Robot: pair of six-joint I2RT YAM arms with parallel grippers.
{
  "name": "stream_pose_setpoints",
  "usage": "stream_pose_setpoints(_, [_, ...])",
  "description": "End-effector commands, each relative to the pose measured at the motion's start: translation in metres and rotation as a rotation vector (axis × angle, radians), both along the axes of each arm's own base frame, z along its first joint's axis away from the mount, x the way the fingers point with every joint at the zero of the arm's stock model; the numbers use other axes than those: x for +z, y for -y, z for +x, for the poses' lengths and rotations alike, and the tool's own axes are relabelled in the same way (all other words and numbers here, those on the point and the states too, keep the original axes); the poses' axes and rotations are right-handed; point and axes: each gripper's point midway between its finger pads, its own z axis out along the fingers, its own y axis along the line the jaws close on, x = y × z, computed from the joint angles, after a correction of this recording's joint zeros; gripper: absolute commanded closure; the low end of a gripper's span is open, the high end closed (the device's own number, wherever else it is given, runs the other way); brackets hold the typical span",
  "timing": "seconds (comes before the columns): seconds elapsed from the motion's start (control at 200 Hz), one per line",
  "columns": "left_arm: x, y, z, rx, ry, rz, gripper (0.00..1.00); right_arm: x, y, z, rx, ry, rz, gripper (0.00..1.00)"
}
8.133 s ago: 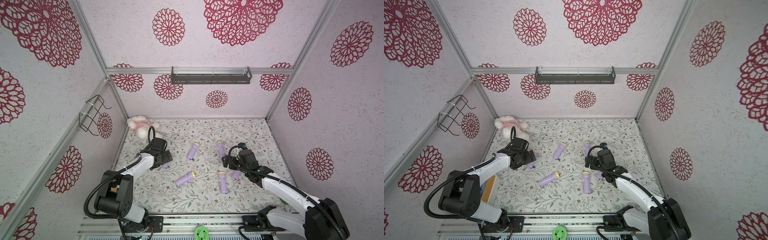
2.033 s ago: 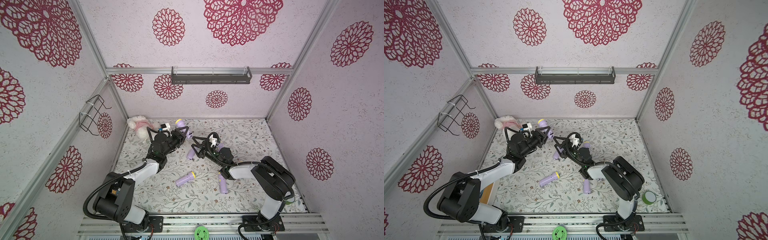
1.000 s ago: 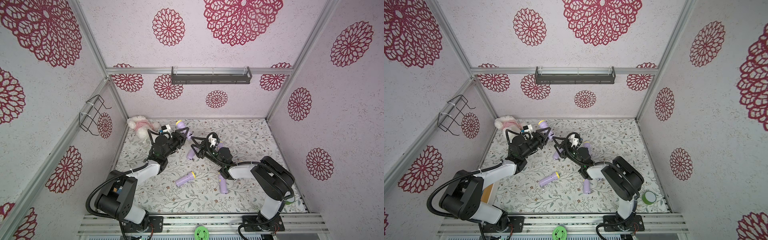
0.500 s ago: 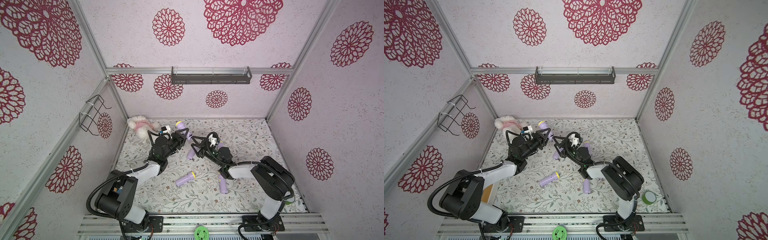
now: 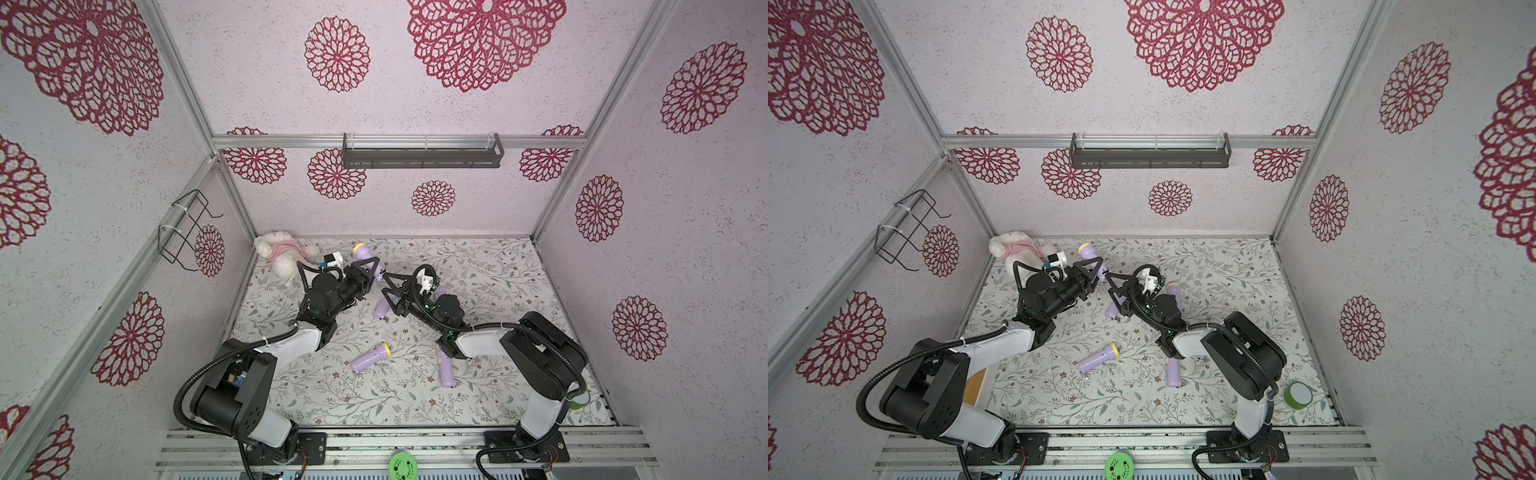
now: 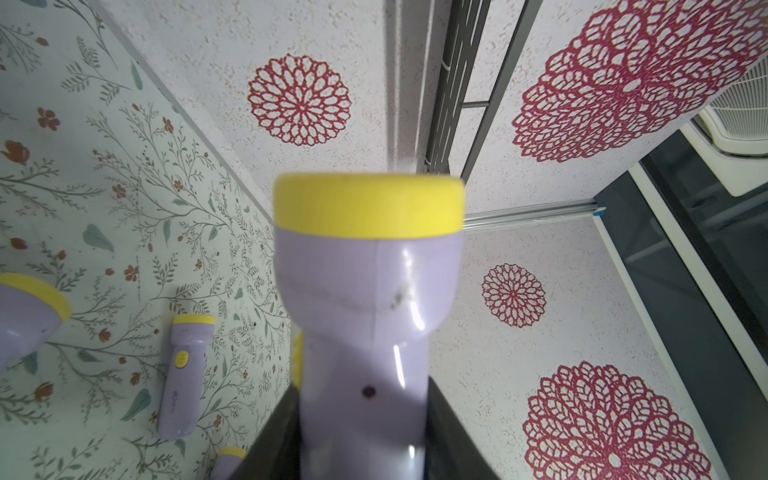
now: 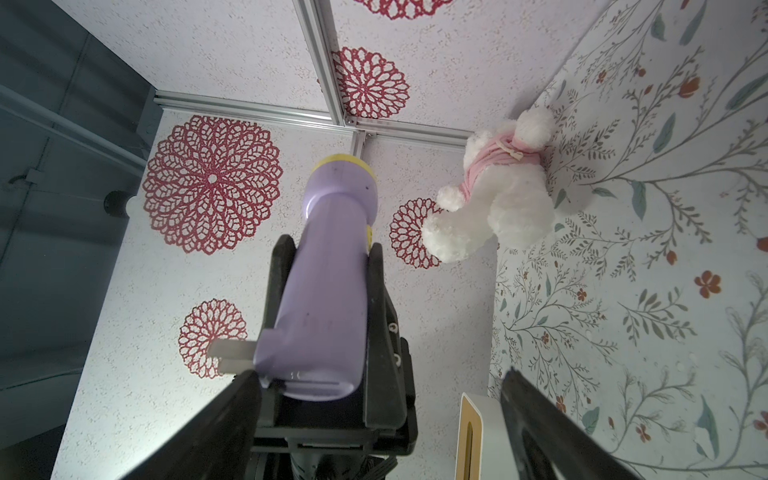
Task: Close the plug at the bottom of the flashlight
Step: Close the plug of the flashlight.
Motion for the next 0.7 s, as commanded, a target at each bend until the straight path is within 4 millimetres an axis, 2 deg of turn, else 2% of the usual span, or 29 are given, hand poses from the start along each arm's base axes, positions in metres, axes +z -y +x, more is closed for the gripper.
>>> stream_pose_setpoints(0.0, [0.0143, 0.0027, -0.0019, -0.004, 0.043, -0.036, 1.0, 0.0188, 0.001, -0.0011, -0.011, 0.051, 0.052, 0.09])
stream_pose_setpoints(0.696, [0.013, 0.0031, -0.0011, -0.001, 0.042, -0.046, 1.0, 0.0162, 0.0091, -0.0057, -0.037, 0.047, 0.059, 0.09])
